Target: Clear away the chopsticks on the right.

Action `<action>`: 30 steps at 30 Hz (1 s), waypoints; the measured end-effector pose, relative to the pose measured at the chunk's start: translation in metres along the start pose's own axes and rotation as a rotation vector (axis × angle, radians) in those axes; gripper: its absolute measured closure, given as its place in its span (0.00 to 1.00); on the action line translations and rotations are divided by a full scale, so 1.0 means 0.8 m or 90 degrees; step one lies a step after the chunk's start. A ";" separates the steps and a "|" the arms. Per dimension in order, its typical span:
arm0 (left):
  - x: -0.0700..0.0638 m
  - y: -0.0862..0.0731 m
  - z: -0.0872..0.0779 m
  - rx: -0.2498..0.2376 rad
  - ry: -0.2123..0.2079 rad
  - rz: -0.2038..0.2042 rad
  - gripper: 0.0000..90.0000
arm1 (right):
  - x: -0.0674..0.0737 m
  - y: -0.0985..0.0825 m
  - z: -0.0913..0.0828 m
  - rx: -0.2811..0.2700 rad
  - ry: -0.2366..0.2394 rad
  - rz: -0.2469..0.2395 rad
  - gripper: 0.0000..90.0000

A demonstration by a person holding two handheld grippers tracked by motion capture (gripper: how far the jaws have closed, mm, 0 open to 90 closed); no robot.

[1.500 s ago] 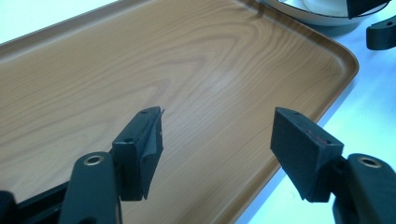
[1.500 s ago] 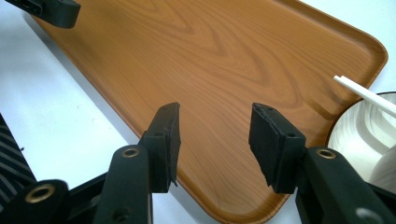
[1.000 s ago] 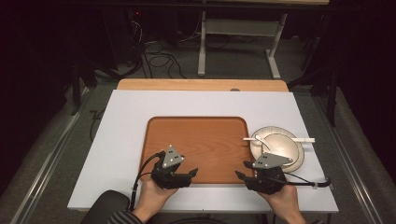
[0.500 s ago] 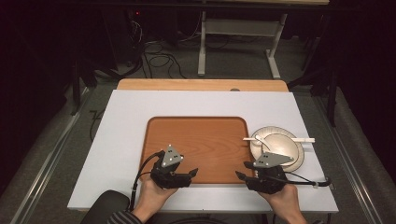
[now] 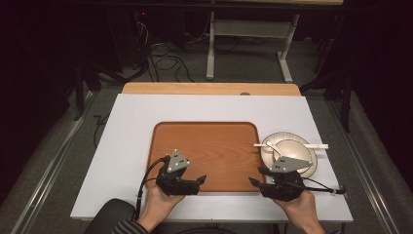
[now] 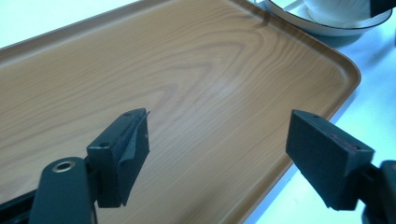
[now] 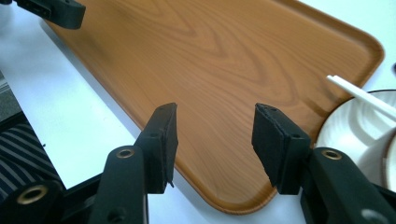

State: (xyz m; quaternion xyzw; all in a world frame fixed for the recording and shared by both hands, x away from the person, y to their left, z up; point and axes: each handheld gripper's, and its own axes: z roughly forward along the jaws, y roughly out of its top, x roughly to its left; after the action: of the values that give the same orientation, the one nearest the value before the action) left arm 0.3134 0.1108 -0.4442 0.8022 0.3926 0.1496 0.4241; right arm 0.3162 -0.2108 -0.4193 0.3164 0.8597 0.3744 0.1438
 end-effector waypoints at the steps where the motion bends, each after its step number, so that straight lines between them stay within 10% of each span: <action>1: 0.000 0.000 0.000 0.000 0.000 -0.001 0.23 | -0.001 0.001 -0.002 -0.001 0.000 0.002 0.58; 30: 0.003 0.004 0.001 0.003 0.004 -0.012 0.15 | -0.036 0.014 -0.048 -0.001 -0.041 -0.002 0.58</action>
State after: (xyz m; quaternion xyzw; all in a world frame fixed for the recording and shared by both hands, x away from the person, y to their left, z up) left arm 0.3171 0.1107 -0.4422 0.7989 0.4019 0.1472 0.4226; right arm 0.3245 -0.2451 -0.3852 0.3270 0.8547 0.3645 0.1721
